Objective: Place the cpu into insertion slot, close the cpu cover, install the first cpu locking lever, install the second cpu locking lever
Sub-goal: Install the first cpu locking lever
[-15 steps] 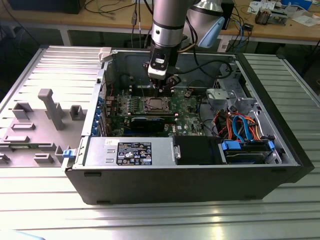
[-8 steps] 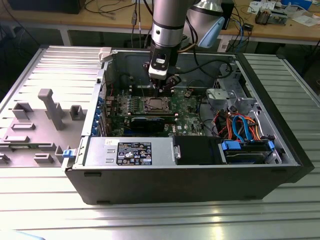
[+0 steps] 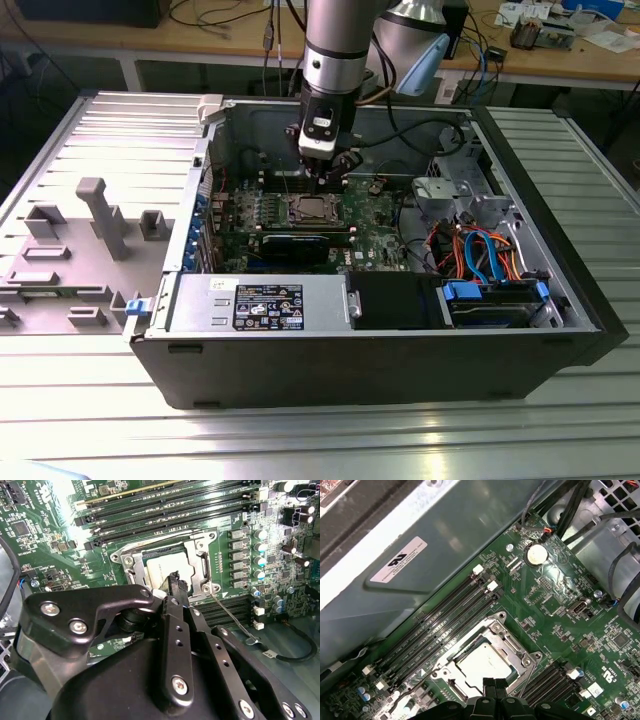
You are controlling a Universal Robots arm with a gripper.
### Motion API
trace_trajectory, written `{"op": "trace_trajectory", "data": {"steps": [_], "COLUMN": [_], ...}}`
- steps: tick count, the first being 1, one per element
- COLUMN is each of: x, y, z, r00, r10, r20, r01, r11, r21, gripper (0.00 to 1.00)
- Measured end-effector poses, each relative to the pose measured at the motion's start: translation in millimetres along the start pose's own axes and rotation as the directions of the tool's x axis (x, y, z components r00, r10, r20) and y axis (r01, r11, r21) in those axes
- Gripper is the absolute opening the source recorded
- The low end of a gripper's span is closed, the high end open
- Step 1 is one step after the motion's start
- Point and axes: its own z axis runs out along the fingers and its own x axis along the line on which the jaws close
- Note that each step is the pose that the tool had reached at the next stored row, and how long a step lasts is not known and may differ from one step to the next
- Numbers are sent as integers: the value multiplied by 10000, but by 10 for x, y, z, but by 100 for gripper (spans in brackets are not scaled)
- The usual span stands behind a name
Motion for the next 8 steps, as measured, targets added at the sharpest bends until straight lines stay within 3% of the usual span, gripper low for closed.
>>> {"op": "trace_trajectory", "data": {"steps": [8], "x": [0], "y": [0], "z": [0], "r00": [9997], "r10": [-241], "r20": [14], "r01": [241], "r11": [9997], "r21": [4], "gripper": [11]}}
